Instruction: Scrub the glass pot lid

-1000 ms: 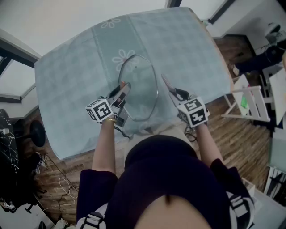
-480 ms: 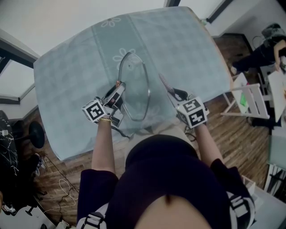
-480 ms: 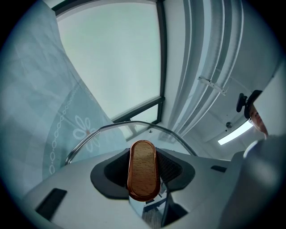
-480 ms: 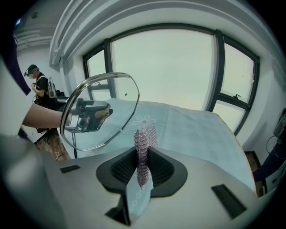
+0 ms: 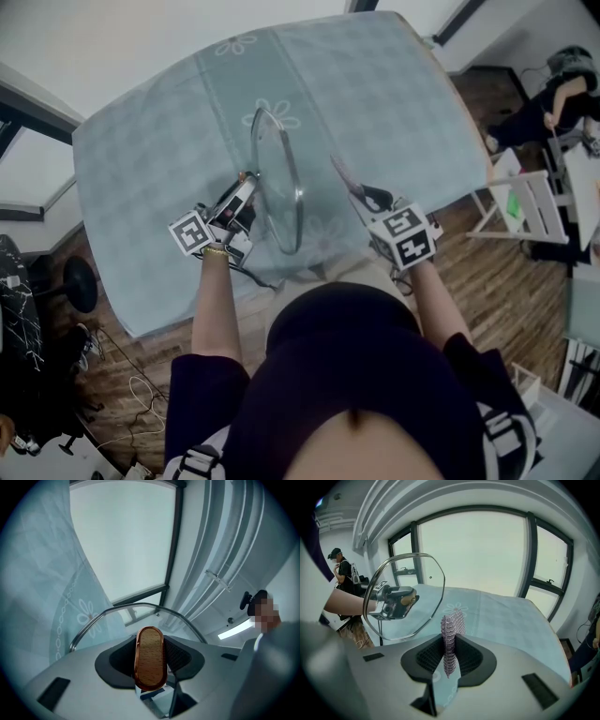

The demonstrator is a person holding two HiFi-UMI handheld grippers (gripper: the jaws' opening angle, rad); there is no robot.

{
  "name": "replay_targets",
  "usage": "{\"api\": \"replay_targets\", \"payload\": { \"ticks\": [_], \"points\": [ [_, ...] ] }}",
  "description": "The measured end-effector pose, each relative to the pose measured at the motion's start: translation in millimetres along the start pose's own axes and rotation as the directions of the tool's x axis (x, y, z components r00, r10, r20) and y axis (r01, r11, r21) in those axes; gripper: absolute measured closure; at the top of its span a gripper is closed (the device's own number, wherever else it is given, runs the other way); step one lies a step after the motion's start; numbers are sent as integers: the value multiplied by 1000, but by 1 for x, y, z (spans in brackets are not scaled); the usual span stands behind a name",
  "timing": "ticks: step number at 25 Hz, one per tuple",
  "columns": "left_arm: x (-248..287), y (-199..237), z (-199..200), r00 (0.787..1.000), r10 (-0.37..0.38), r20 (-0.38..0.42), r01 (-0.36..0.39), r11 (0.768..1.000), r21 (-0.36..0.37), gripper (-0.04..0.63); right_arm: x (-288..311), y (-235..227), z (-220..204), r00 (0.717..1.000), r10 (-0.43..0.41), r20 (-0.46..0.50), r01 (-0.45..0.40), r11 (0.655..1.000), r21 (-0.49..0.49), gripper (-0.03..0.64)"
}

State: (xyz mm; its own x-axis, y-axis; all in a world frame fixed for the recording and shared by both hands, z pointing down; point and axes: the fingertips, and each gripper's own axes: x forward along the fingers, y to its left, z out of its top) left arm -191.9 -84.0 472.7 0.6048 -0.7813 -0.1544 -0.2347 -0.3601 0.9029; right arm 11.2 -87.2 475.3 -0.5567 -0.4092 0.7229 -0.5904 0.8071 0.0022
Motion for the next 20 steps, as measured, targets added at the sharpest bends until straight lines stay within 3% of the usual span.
{"api": "replay_targets", "payload": {
  "ticks": [20],
  "points": [
    [-25,11,25,990,-137,-8,135,983,-126,430,24,36,34,998,50,38,-50,999,11,540]
  ]
}}
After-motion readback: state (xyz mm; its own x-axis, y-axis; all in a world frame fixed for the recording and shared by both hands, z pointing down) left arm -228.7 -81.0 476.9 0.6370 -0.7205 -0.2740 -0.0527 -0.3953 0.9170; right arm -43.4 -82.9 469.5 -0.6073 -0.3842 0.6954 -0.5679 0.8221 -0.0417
